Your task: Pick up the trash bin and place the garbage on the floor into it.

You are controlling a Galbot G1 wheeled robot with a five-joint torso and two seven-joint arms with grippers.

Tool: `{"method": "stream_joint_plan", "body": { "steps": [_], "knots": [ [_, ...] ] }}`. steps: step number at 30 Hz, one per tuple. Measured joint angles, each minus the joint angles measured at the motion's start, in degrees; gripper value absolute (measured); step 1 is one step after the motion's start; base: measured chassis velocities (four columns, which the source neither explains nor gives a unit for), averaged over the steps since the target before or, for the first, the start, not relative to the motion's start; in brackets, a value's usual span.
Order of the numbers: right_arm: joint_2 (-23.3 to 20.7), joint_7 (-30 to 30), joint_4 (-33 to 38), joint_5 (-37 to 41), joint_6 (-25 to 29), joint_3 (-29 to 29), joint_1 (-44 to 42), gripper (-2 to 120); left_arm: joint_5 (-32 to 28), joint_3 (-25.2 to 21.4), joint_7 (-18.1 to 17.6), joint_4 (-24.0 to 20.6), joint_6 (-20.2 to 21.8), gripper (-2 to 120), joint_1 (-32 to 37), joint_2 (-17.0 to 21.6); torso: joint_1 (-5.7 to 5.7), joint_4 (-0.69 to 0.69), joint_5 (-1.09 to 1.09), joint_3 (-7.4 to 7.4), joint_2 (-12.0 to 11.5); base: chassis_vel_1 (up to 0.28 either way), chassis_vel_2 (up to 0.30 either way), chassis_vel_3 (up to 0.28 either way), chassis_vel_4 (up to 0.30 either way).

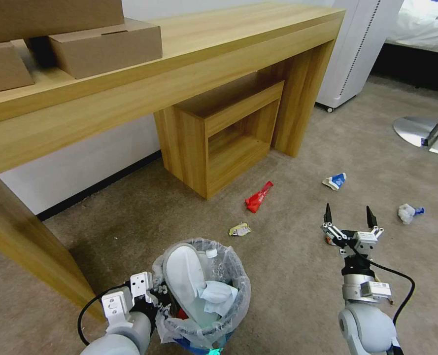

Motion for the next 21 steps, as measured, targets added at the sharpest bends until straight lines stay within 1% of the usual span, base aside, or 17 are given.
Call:
{"method": "stream_joint_plan", "body": {
  "steps": [12, 21],
  "knots": [
    [0.04, -1.04, -1.12, 1.47, -0.26, -0.02, 0.72, 100, -0.01, 0.57, 0.07, 0.65, 0.02, 0, -0.73, 0.44, 0.0, 0.0, 0.0, 0.0, 0.0, 0.0, 0.0, 0.0, 0.0],
    [0.1, -1.28, -1.52, 1.46, -0.1, -0.25, 1.45, 100, -0.34, 0.7, -0.02, 0.87, 0.0, 0, -0.98, 1.12, 0.01, 0.0, 0.0, 0.01, 0.0, -0.065, 0.076, 0.079, -0.073]
  ]
}}
